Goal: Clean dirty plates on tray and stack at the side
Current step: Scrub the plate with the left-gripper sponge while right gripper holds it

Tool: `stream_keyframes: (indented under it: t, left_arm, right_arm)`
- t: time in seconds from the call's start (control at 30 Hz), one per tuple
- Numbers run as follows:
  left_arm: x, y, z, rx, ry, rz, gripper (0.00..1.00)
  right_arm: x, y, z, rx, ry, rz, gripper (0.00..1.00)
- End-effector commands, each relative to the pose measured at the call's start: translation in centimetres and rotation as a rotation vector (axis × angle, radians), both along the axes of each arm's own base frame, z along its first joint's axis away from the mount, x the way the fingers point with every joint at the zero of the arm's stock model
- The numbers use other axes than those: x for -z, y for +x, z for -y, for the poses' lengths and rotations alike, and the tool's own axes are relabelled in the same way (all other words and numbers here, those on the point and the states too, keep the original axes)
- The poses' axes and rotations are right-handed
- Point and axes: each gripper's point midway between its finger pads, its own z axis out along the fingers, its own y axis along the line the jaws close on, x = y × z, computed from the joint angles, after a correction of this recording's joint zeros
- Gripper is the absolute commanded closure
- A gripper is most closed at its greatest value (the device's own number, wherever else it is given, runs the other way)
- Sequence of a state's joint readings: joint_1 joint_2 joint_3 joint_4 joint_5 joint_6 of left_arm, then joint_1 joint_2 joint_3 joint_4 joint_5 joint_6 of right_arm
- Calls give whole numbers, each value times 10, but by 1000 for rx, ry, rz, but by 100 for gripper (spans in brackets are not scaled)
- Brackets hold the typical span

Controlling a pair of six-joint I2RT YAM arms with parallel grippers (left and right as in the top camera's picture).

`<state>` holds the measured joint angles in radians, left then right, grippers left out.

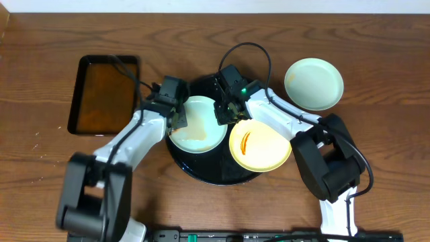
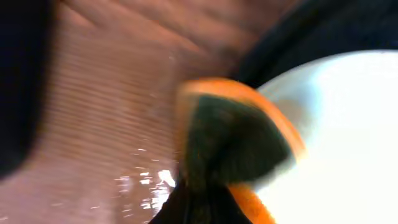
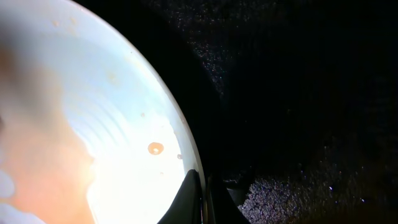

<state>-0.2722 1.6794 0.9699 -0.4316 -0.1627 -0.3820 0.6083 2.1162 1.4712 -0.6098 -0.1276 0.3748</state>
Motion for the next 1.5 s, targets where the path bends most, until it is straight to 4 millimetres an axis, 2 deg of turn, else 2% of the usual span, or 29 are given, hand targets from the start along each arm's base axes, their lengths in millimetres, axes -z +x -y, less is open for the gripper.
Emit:
stream_keyframes:
  t: [0.0,0.1,0.17,0.27,0.37,0.47,0.57,0.67,0.77,0.93,1.03,1.17,1.2,1.3,1.47]
  left_arm:
    - [-45,5,0,21,-22,123,92]
    - [-56,0,41,80,-234,123,92]
    - [-50,-5,57,56,-307,93,92]
    - [-31,-12,71,7,-328,32,92]
    - [-3,-20,83,16,-308,-41,93]
    - [23,-29,81,7,-276,-120,92]
    - [40,-36,72,-3,-237,-176,92]
    - [44,-41,33,-62,-50,-177,92]
    - [33,-43,-8,-119,158,-153,92]
    - [9,-30,-28,-108,264,-85,92]
    - [-15,-15,-26,-72,264,-20,93]
    - [-68,-3,-19,-89,185,134,93]
    - [-94,-5,-10,-89,90,203,93]
    - [-121,-11,3,-62,-21,265,93]
    - [-146,-20,14,-25,-121,314,92]
  right_arm:
    - [11,-3,3,-4,-37,-13,99]
    - [11,-3,3,-4,-36,-12,99]
    - [11,-3,3,-4,-36,-12,99]
    - [11,-3,3,-4,-36,-12,99]
    - [11,-3,3,-4,-37,-13,99]
    - [11,-3,4,-4,-37,-14,99]
    - [11,-4,4,-4,-39,-16,99]
    - [12,-4,5,-4,-41,-19,99]
    - [11,-4,4,-4,-41,-19,99]
    - [11,-4,4,-4,-41,-19,99]
    - [11,-4,4,-5,-41,-19,99]
    - [9,-3,3,-4,-36,-14,99]
    - [0,0,1,-5,-29,-3,99]
    - [-18,6,-3,-29,-24,20,99]
    - [-63,24,8,-34,-101,120,99]
